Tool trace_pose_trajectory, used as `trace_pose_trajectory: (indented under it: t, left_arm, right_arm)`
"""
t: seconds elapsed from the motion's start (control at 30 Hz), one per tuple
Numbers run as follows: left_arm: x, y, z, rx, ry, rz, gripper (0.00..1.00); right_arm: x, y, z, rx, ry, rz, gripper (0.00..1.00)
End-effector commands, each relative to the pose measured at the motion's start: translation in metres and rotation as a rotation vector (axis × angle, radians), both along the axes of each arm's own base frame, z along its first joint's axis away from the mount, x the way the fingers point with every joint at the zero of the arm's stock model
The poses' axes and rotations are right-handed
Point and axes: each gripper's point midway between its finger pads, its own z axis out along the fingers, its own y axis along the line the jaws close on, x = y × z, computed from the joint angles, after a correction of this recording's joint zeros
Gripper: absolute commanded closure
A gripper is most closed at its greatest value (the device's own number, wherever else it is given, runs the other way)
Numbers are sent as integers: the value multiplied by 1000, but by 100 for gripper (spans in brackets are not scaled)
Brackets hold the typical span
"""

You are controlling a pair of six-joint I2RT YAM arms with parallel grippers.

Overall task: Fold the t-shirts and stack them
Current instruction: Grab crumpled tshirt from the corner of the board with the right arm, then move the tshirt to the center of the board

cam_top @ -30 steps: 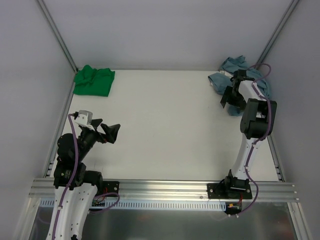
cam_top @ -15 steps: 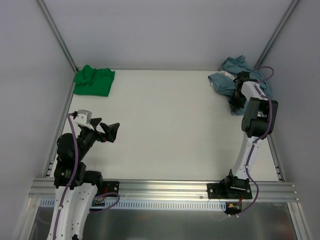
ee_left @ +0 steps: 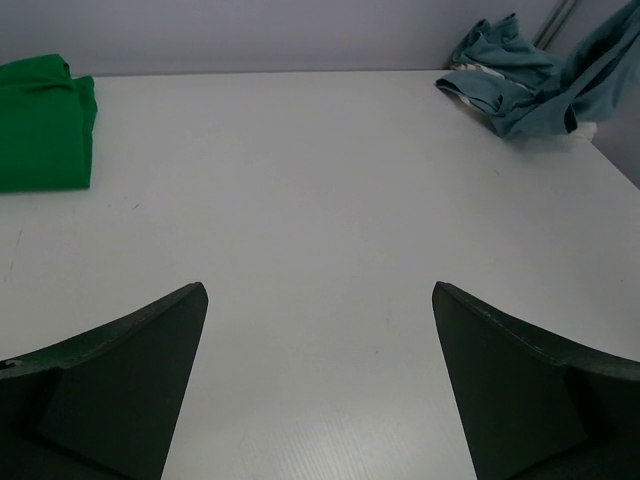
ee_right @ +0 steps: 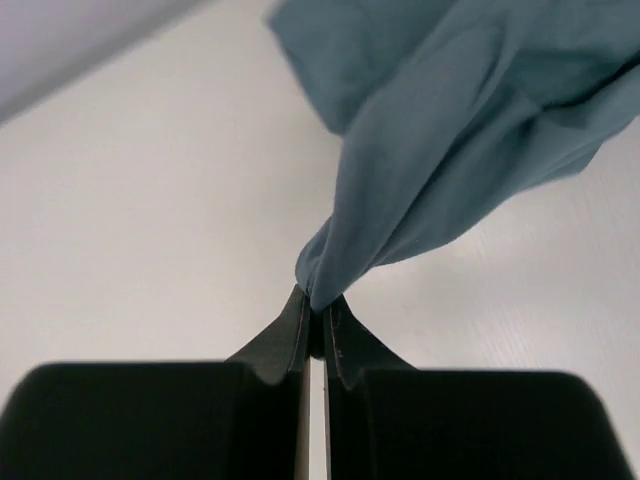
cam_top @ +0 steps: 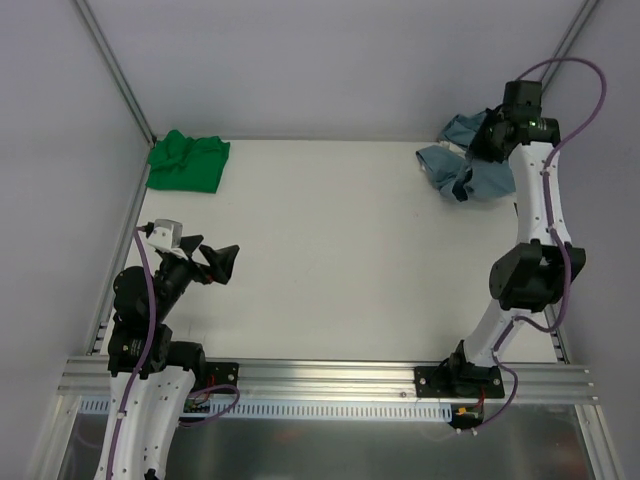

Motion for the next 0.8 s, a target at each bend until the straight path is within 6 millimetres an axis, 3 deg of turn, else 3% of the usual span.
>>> trace_pose_trajectory:
  t: [0.0, 0.03, 0.07, 0.2, 0.27, 0.5, 0.77]
  left_arm:
    - [1, -3, 6, -21, -26, -17, 1]
    - [1, -3, 6, -21, -26, -17, 1]
    - [1, -3, 5, -23, -25, -17, 1]
    - [0, -2, 5, -25, -26, -12, 1]
    - [0, -3, 5, -25, -26, -14, 1]
    - [1, -3, 3, -27, -14, -15, 1]
    - [4, -3, -2, -23, 9, -17, 1]
  right_arm:
    - [-35, 62, 112, 85, -205, 178, 99]
    - [-44, 66, 141, 83, -256, 197, 100]
    - [-51, 78, 156, 88, -282, 233, 99]
    - [-83, 98, 213, 153, -414, 300, 99]
    - [-95, 107, 226, 196, -446, 335, 99]
    - [-160, 167, 281, 445, -543, 622, 100]
    - [-216, 210, 315, 650, -574, 857, 99]
